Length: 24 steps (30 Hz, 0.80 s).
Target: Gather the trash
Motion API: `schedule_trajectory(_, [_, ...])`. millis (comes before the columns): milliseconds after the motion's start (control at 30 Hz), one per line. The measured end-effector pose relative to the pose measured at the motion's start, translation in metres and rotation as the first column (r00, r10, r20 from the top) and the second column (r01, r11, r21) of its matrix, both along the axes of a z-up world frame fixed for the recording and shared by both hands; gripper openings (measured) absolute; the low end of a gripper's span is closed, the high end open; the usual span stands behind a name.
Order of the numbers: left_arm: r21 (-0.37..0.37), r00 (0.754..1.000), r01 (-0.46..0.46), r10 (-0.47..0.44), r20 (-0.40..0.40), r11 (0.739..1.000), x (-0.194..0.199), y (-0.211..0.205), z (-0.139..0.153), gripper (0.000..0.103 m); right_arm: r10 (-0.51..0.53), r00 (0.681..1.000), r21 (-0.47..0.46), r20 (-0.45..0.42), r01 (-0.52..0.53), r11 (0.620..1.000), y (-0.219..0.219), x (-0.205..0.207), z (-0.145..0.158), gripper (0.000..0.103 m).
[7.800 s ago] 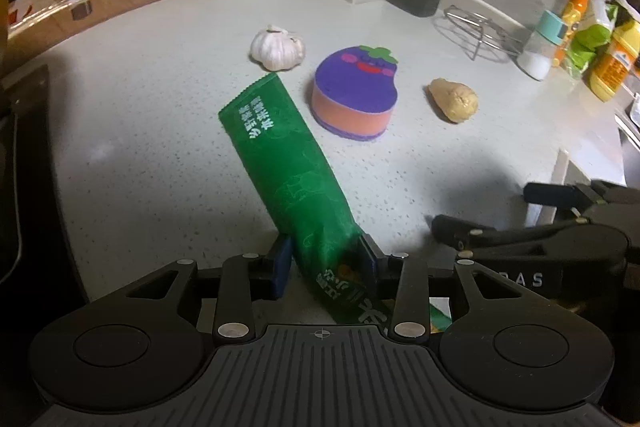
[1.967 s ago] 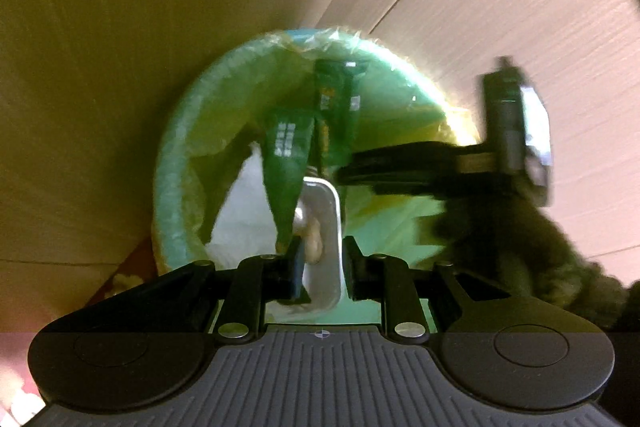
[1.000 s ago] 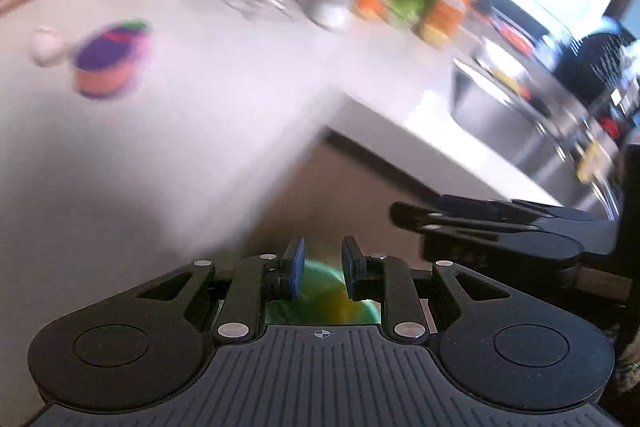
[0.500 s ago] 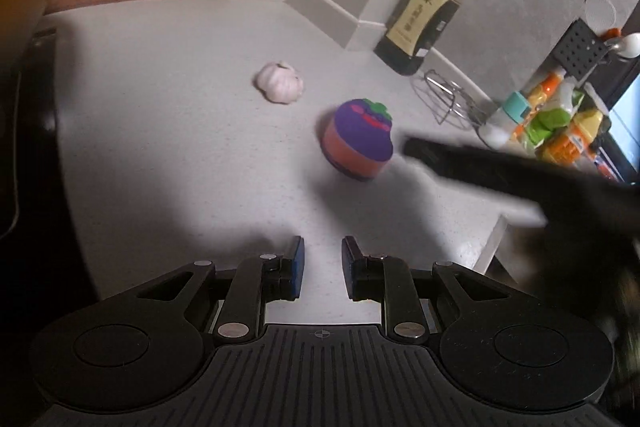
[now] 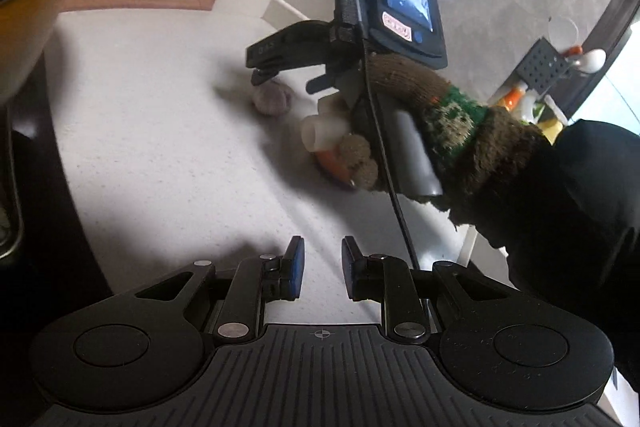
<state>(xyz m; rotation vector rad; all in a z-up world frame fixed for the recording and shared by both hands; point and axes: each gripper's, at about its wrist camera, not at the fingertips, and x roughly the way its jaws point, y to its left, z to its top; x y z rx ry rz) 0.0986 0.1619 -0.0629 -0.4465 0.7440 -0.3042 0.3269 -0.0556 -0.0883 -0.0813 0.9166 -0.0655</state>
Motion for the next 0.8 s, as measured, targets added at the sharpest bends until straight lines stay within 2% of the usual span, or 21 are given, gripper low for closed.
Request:
schedule_trajectory(67, [-0.017, 1.000, -0.019, 0.019, -0.006, 1.000, 0.000, 0.007, -0.003, 0.023, -0.023, 1.000, -0.005, -0.005, 0.023, 1.000, 0.000, 0.005, -0.003, 0.067])
schedule_trajectory(133, [-0.024, 0.999, -0.034, 0.034, -0.014, 0.999, 0.000, 0.012, -0.006, 0.023, -0.025, 1.000, -0.002, -0.013, 0.025, 1.000, 0.001, 0.007, -0.006, 0.062])
schedule_trajectory(200, [-0.031, 0.999, -0.039, 0.038, -0.017, 0.999, 0.000, 0.013, -0.007, 0.023, -0.005, 0.999, -0.005, -0.045, 0.005, 1.000, 0.003, 0.007, -0.011, 0.054])
schedule_trajectory(267, [-0.034, 0.999, -0.030, 0.029, -0.013, 0.999, 0.001, 0.012, -0.007, 0.023, 0.016, 0.998, -0.033, -0.061, -0.018, 0.999, 0.009, 0.003, -0.015, 0.051])
schedule_trajectory(400, [-0.022, 1.000, 0.000, -0.001, -0.013, 1.000, 0.004, 0.007, -0.008, 0.023, 0.086, 0.994, -0.062, -0.068, -0.090, 0.994, 0.019, -0.013, -0.015, 0.051])
schedule_trajectory(567, [-0.028, 1.000, -0.012, 0.012, -0.022, 1.000, 0.003, 0.007, -0.011, 0.023, 0.140, 0.987, -0.002, -0.085, -0.140, 0.990, 0.029, -0.064, -0.002, 0.051])
schedule_trajectory(667, [-0.027, 0.997, -0.077, 0.076, -0.032, 0.997, 0.004, 0.010, -0.011, 0.023, 0.173, 0.980, 0.020, -0.097, -0.172, 0.985, 0.016, -0.100, 0.008, 0.051])
schedule_trajectory(800, [-0.043, 0.987, -0.159, 0.158, -0.022, 0.986, 0.002, 0.011, -0.007, 0.023, 0.163, 0.978, 0.086, -0.129, -0.153, 0.984, -0.008, -0.133, 0.011, 0.051])
